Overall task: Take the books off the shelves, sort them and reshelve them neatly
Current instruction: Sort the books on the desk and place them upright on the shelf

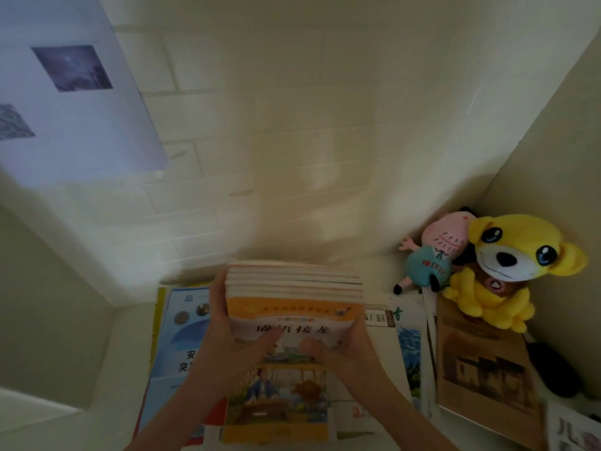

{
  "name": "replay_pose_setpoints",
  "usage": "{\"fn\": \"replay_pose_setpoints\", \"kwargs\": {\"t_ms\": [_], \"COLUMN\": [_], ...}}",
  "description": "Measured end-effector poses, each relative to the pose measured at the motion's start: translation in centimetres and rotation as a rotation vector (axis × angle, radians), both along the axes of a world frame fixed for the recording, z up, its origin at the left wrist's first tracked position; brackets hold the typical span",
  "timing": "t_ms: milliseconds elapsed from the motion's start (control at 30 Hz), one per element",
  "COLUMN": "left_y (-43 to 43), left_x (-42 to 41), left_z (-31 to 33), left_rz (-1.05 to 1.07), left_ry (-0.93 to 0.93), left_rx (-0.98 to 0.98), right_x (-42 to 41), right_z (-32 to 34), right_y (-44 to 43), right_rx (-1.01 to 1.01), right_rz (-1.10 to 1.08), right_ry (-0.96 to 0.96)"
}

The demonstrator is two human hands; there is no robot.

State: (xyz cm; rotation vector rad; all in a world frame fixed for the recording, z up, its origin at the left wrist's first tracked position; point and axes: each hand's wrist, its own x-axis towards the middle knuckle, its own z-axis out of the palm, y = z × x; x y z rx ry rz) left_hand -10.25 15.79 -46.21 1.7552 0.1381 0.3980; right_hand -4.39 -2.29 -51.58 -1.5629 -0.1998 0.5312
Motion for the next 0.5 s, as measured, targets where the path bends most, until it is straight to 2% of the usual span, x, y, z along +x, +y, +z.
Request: {"fn": "replay_pose_setpoints", "kwargs": {"t_ms": [133, 400, 500], "left_y": [0.2, 1.1, 0.9], "left_x": [-0.3, -0.4, -0.6], "left_z": [-0.5, -2.6, -1.7], "left_rz": [0.035, -0.044, -0.051], "left_ry": [0.045, 0.21, 0.139], "left_rx": [-0.006, -0.107, -0.111], "right_x": [0.0, 0.2, 0.2], "right_z": [0.3, 0.8, 1.2], "right_y": [-0.2, 0.1, -0.2], "right_rx": [-0.009, -0.026, 0.043], "right_rz": [0.029, 0.027, 0.05], "right_ry": [0.017, -0.035, -0.156]}}
